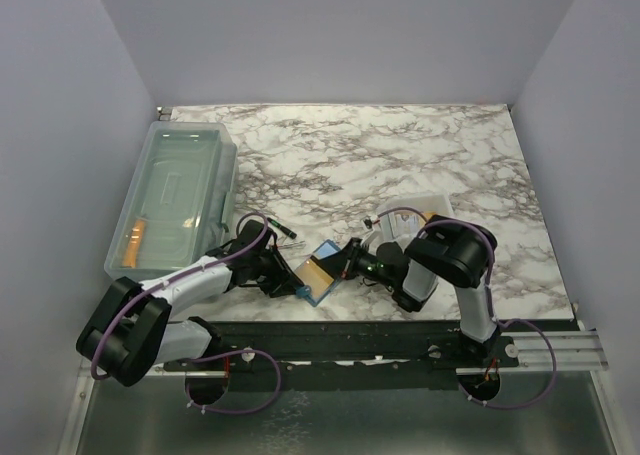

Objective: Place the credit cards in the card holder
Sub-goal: Insert the credit card into the card holder.

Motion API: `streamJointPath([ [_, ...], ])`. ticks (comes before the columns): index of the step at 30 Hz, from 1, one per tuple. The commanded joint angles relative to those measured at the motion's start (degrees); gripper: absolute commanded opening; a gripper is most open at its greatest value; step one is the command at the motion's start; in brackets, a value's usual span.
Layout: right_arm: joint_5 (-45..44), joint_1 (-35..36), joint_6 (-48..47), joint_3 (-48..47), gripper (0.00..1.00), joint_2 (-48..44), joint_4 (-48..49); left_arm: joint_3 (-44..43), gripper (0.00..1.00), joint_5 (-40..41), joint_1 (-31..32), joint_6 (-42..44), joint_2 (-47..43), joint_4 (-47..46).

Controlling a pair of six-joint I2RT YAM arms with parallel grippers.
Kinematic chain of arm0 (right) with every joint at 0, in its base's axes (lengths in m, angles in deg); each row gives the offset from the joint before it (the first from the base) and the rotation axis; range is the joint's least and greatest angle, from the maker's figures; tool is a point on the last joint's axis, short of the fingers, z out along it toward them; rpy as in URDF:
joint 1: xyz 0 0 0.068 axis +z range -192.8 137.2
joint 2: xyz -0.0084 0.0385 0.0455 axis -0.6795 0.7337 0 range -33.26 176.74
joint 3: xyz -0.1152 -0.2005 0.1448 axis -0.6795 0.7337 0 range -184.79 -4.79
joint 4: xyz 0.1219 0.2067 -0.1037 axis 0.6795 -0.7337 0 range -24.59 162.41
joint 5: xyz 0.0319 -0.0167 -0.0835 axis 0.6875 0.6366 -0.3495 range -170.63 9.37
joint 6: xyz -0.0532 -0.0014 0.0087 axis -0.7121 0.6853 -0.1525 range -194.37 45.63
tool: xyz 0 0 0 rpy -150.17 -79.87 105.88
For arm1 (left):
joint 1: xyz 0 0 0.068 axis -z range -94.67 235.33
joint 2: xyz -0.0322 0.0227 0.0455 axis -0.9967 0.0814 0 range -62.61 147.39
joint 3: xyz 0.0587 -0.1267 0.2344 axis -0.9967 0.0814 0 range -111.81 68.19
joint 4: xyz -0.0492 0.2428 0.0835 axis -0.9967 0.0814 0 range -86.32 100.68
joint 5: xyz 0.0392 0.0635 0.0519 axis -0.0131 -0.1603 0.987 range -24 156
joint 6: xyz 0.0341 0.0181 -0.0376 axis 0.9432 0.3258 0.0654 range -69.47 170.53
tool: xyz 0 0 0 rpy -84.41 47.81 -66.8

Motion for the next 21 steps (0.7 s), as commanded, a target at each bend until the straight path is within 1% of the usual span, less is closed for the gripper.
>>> streamJointPath([
  [1,-1.83,2.14,-1.53,0.86,0.00,1.53,0.26,0.32,0.36,1.02,-0.11,-1.30,1.89,-0.66],
  [3,-1.38,2.27,-1.18,0.84,0.00,2.00,0.36,-0.41,0.36,1.42,-0.11,-1.13,2.43,-0.87],
  [6,-1.44,2.36,-1.51,0.51,0.01,0.60,-4.02,-0.63,0.36,1.66,-0.11,-1.23,3.02,-1.29],
  [8,-1.68,2.36,-2.06,0.26,0.09,-1.47,-9.79,-0.25,0.36,1.71,-0.11,-1.17,3.01,-1.32],
  [12,-4.97,2.36,-3.71,0.56,0.28,-8.36,-25.19,1.69,0.36,1.82,-0.06,-1.50,1.77,-1.32],
  [15,-6.82,2.36,-6.71,-2.18,0.38,-13.61,-39.88,2.58,0.36,1.36,-0.15,-1.28,1.50,-1.32],
  [16,-7.02,2.36,-8.43,-3.10,0.39,-14.75,-42.79,2.67,0.36,1.01,-0.12,-1.05,1.65,-1.27],
  [21,-9.31,2.36,-15.06,-9.81,0.55,-19.54,-59.32,2.34,0.36,-0.34,-0.11,-0.05,2.53,-1.31],
])
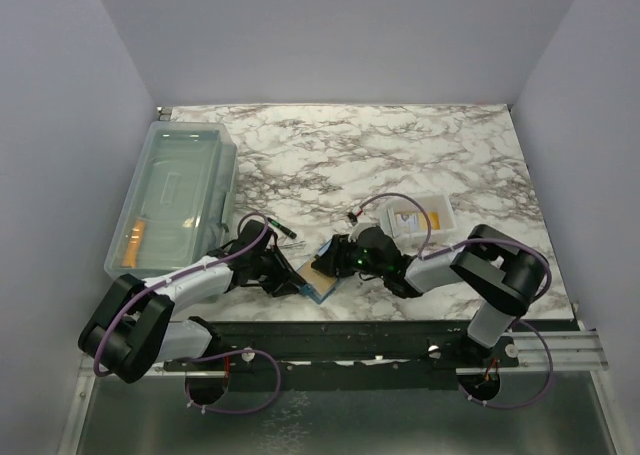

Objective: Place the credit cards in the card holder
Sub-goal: Insert the credit card into the card holder.

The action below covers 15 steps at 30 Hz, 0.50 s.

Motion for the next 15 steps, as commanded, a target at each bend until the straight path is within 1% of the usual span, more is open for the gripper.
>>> streamJointPath([
  [1,-5.08,0.15,-9.37,-4.99,0.57,-3.53,-24.37,1.59,0.36,1.05,0.10,0.97,1.59,1.66],
  [3,-7.59,0.15,-11.41,-7.89,0.61,-4.63,-30.43,1.45,0.36,1.24,0.05,1.13,1.79,1.66],
  [5,-7.54,0.15,-13.55,-9.71,0.63,-5.15,-33.38,1.40,0.36,1.34,0.09,1.07,1.74,1.65],
  [6,-6.85,0.15,-14.48,-9.99,0.64,-5.30,-33.46,1.28,0.36,1.49,0.13,1.21,1.76,1.67],
  [12,-0.97,0.15,-20.20,-11.01,0.68,-5.17,-32.85,0.34,0.36,0.80,0.06,2.38,2.38,1.65],
  [15,0.30,0.15,-20.33,-11.14,0.68,-5.91,-32.69,0.10,0.36,0.31,0.13,2.82,2.65,1.57],
])
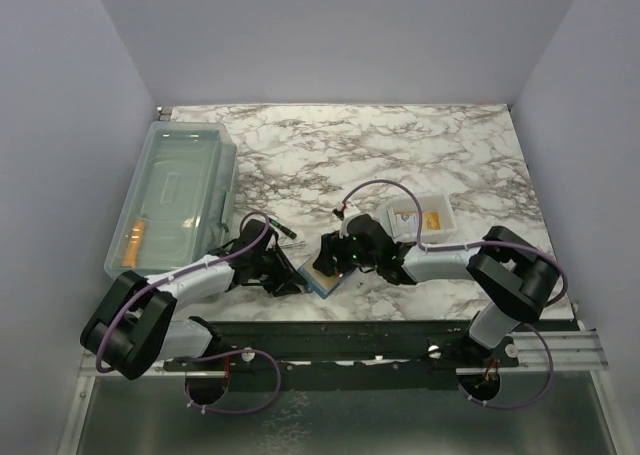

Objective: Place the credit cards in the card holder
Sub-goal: Insert the credit card into the card holder.

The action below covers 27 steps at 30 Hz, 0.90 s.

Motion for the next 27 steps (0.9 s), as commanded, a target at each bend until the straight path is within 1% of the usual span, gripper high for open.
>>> streamJointPath([
  [1,3.08,0.04,-3.88,-0.47,0.67,-0.75,-6.02,0.16,0.36,1.35,0.09,2.21,1.76,2.47],
  [4,6.89,0.43,-3.28,-0.44,0.57,0.37,-3.58,-0.54,0.36,1.24,0.08,2.35,3.03,1.52],
  [5,7.76,0.99,-2.83,0.06,0.56,0.77,-1.81,-0.92,0.36,1.10,0.09,2.34,3.68,1.04],
  [11,11.29,6.48,-0.01,0.02,0.54,3.60,5.15,-2.48,0.35,1.73,0.09,3.05,5.66,0.01],
  [14,9.03,6.50,0.76,2.19,0.55,2.11,7.17,-2.04,0.35,1.81,0.13,3.03,4.78,0.09],
  [18,3.44,6.07,0.36,2.00,0.61,-2.38,0.58,-0.65,0.35,2.06,0.07,2.71,2.94,0.54],
  [21,1.00,6.03,0.56,0.29,0.63,-3.61,-4.78,0.30,0.35,2.75,0.03,2.79,1.69,1.18],
  [23,-0.37,6.05,1.21,0.01,0.64,-3.65,-6.42,0.45,0.35,3.01,0.00,2.70,1.43,1.42],
  [27,0.19,7.25,0.29,-1.36,0.64,-0.85,-7.73,-0.70,0.35,3.12,0.05,3.13,2.30,1.50],
])
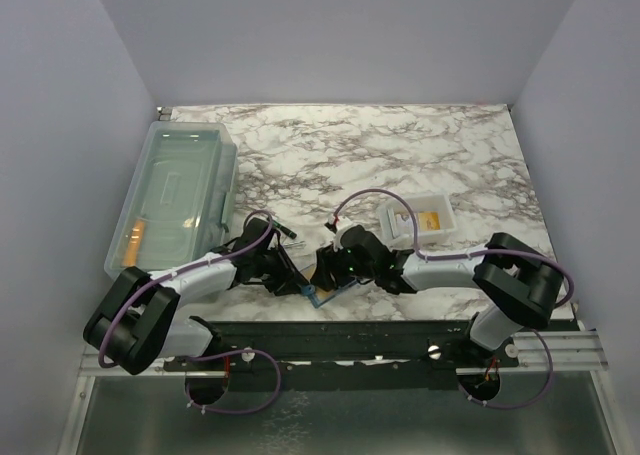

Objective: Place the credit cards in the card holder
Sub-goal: Insert the credit card into the card holder.

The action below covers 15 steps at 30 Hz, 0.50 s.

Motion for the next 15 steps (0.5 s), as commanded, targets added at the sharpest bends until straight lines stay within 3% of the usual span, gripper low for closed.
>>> streamJointPath([
  [1,-2.28,3.05,0.38,-3.03,0.64,2.80,-4.30,-0.14,0.35,4.61,0.01,1.64,0.84,1.79],
  [8,-9.22,8.62,4.56,-9.31,0.65,8.95,-7.40,-2.50,0.35,5.13,0.00,2.81,1.22,2.45],
  [15,-15.80,7.05,4.25,-6.47,0.70,-1.00,-14.49,-1.10,0.35,6.37,-0.09,3.57,-1.66,4.70],
])
